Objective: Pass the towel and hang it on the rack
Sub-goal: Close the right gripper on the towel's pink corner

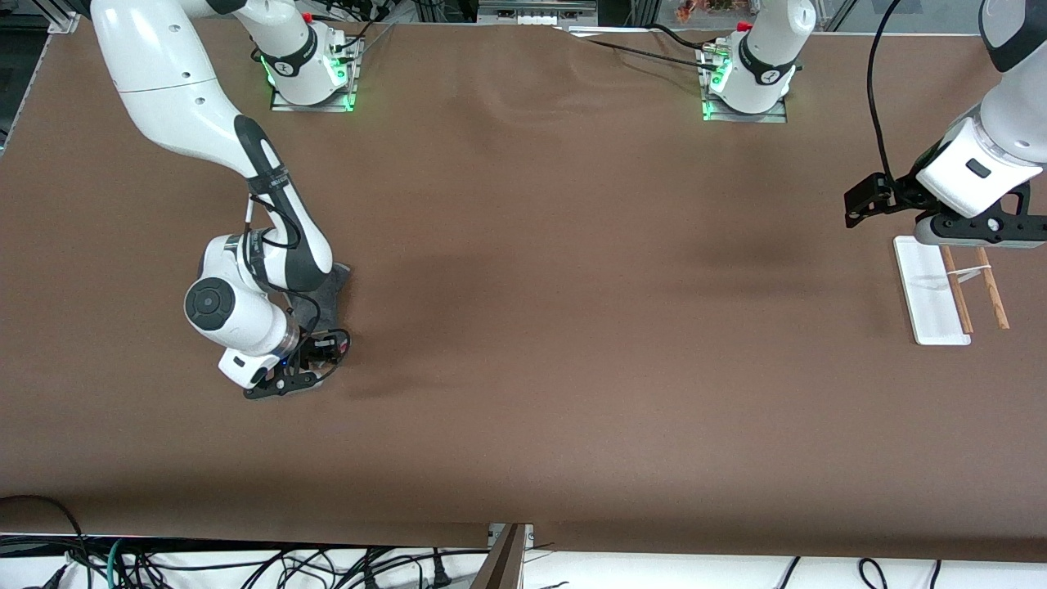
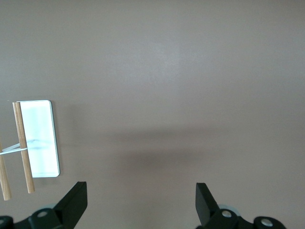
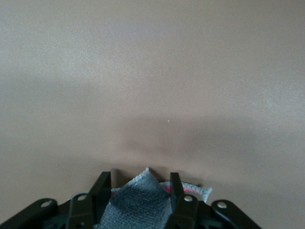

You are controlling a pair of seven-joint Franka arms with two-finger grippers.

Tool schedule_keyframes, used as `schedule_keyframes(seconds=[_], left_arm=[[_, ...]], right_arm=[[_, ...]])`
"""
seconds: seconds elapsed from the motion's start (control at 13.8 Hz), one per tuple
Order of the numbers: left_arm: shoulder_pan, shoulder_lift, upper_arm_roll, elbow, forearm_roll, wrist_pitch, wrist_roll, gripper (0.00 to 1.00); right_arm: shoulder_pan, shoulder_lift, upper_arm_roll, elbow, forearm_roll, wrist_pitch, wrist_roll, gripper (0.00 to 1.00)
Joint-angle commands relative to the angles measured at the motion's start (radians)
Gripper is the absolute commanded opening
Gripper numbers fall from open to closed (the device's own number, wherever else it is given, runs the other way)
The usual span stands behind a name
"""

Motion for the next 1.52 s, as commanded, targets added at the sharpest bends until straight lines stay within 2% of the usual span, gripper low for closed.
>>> schedule_keyframes(seconds=[0.0, 0.58, 0.73, 1.02, 1.31, 1.45], left_arm=[[0.010, -0.010, -0.003, 0.004, -0.016, -0.023, 0.029, 1.00], [0.010, -0.010, 0.000, 0.004, -0.016, -0.026, 0.029, 1.00], [0.010, -0.012, 0.000, 0.006, -0.016, -0.026, 0.029, 1.00], [0.010, -0.010, 0.000, 0.006, -0.016, -0.026, 0.029, 1.00], [0.010, -0.010, 0.000, 0.006, -0.016, -0.026, 0.028, 1.00], [0.010, -0.012, 0.000, 0.006, -0.016, -0.026, 0.029, 1.00]], right_arm=[[-0.007, 0.007, 0.005, 0.016, -0.009, 0.005, -0.013, 0.27], [-0.007, 0.001, 0.005, 0.022, 0.002, -0.005, -0.011, 0.00], [-0.004, -0.004, 0.007, 0.037, 0.005, -0.037, -0.005, 0.00], [0.003, -0.008, 0.010, 0.137, 0.008, -0.200, 0.018, 0.00], [0.029, -0.062, 0.016, 0.149, 0.010, -0.309, 0.098, 0.00], [0.026, -0.085, 0.051, 0.178, 0.010, -0.408, 0.170, 0.00]])
